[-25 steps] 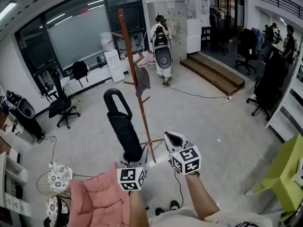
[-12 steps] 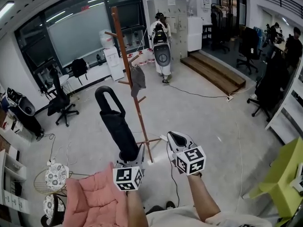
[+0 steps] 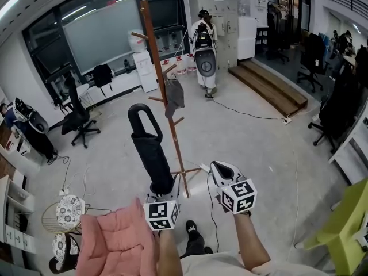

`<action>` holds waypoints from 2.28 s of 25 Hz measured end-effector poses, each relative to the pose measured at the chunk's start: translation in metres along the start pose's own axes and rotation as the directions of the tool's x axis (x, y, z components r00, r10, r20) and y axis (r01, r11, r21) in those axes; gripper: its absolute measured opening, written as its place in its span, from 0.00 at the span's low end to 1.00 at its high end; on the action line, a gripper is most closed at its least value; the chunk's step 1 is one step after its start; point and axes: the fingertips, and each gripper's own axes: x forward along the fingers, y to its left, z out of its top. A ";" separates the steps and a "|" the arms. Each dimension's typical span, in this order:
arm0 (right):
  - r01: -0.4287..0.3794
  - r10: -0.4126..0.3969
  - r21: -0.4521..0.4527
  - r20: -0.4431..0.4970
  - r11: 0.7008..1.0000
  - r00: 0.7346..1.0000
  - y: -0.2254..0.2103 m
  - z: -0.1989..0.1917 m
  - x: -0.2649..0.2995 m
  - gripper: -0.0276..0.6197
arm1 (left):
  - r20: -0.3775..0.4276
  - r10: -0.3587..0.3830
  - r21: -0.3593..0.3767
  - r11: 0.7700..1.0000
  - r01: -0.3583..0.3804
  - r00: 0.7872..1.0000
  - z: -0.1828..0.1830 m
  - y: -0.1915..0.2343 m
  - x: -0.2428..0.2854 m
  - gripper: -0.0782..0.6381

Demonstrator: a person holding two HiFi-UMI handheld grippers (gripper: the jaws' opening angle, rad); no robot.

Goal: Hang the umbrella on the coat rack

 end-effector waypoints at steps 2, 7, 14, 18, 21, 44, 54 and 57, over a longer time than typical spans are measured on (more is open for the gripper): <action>0.003 -0.003 0.002 -0.001 1.000 1.000 -0.008 0.002 0.008 0.05 | -0.001 -0.004 -0.011 1.000 0.004 1.000 0.000 0.003 0.011 0.50; 0.005 -0.005 0.016 0.010 1.000 1.000 -0.021 0.014 0.035 0.05 | -0.001 -0.017 -0.002 1.000 0.017 1.000 0.008 0.012 0.039 0.50; -0.003 0.002 0.010 0.029 1.000 1.000 -0.026 0.031 0.091 0.05 | 0.016 -0.070 -0.010 0.998 0.070 0.997 0.013 0.028 0.090 0.50; 0.000 0.000 -0.002 0.040 1.000 0.999 -0.030 0.030 0.116 0.05 | 0.021 -0.086 0.002 0.996 0.086 0.996 0.008 0.040 0.112 0.50; 0.012 -0.012 0.003 0.053 1.000 0.999 -0.043 0.041 0.132 0.05 | 0.021 -0.104 0.010 0.995 0.104 0.994 0.016 0.045 0.134 0.50; -0.066 0.067 -0.021 0.073 0.998 0.995 -0.070 0.069 0.235 0.05 | 0.017 -0.127 0.023 0.992 0.126 0.992 0.030 0.075 0.217 0.50; -0.186 0.189 -0.058 0.062 0.981 0.980 -0.074 0.090 0.247 0.05 | 0.051 -0.055 0.017 0.998 0.054 0.997 0.058 0.065 0.237 0.50; -0.211 0.216 -0.064 0.065 0.975 0.974 -0.071 0.095 0.250 0.05 | 0.053 -0.026 0.023 0.999 0.024 0.998 0.067 0.069 0.240 0.50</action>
